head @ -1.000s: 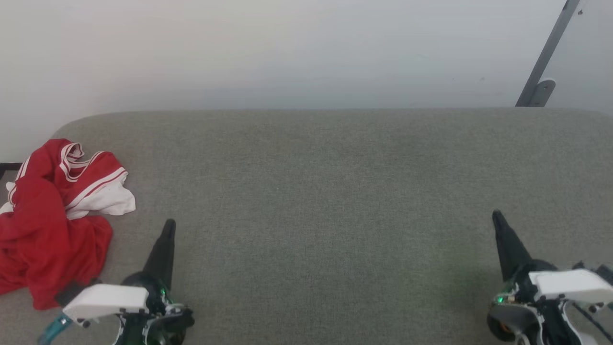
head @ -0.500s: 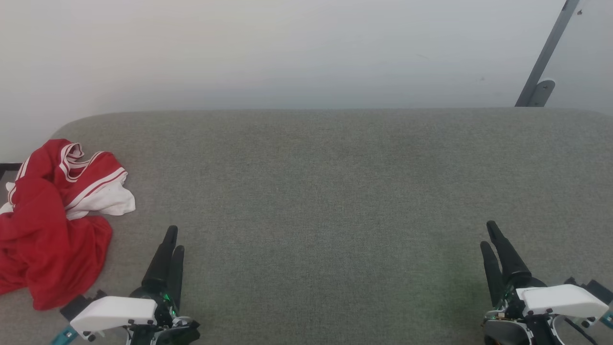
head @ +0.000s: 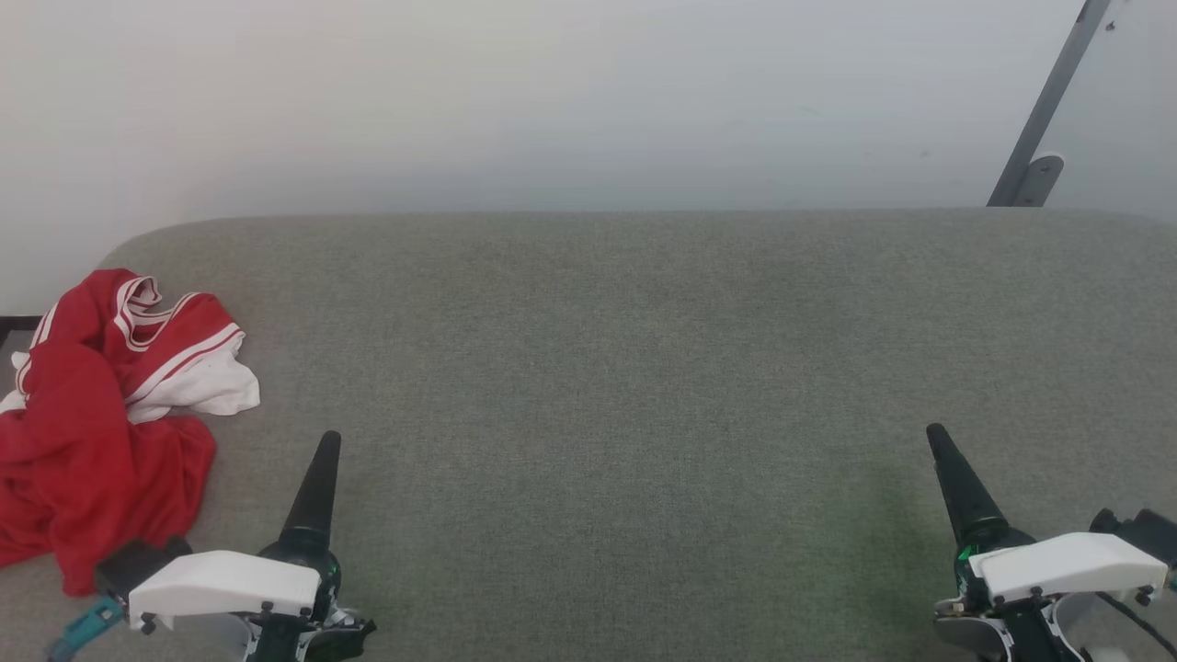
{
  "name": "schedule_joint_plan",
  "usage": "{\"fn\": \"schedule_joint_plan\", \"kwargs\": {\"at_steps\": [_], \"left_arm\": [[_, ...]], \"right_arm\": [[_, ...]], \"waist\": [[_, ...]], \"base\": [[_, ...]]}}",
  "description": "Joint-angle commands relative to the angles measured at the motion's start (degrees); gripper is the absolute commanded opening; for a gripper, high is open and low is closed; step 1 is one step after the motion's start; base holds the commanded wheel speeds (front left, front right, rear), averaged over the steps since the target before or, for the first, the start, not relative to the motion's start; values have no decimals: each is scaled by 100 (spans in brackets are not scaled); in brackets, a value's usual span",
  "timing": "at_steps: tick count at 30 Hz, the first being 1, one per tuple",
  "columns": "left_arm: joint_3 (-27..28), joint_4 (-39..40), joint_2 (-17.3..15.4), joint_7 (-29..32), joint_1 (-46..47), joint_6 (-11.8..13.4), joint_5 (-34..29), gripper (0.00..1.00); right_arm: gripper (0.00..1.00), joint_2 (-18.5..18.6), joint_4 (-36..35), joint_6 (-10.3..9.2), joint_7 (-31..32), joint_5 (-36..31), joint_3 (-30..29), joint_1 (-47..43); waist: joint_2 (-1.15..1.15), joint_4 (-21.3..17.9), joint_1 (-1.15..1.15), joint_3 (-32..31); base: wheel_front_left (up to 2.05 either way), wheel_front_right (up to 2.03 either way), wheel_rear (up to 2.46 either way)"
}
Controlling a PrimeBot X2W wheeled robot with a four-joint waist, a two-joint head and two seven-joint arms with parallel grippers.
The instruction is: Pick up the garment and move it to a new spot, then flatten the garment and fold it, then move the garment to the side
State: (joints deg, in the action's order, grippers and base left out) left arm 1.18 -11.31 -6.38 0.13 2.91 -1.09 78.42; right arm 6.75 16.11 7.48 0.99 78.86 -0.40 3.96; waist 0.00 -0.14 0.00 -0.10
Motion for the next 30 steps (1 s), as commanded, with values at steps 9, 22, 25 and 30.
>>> {"fn": "schedule_joint_plan", "kwargs": {"at_steps": [9,22,25,30], "left_arm": [[-147,114,-312,-254,77,161,-1175,100],[-43,103,-404,-511,11,58,-2284,100],[-18,112,-392,-547,5,34,-2434,100],[18,126,-373,-637,-21,-47,-2790,100]], "right_arm": [[100,197,91,1,-128,-1133,62,257],[100,308,33,1,-206,-2094,-32,243],[100,325,14,1,-222,-2217,-43,230],[100,354,-41,1,-264,-2502,-65,198]], "waist": [[0,-15,0,-18],[0,-29,0,-40],[0,-29,0,-40],[0,-25,0,-41]], "base": [[0,0,0],[0,0,0],[0,0,0],[0,0,0]]}}
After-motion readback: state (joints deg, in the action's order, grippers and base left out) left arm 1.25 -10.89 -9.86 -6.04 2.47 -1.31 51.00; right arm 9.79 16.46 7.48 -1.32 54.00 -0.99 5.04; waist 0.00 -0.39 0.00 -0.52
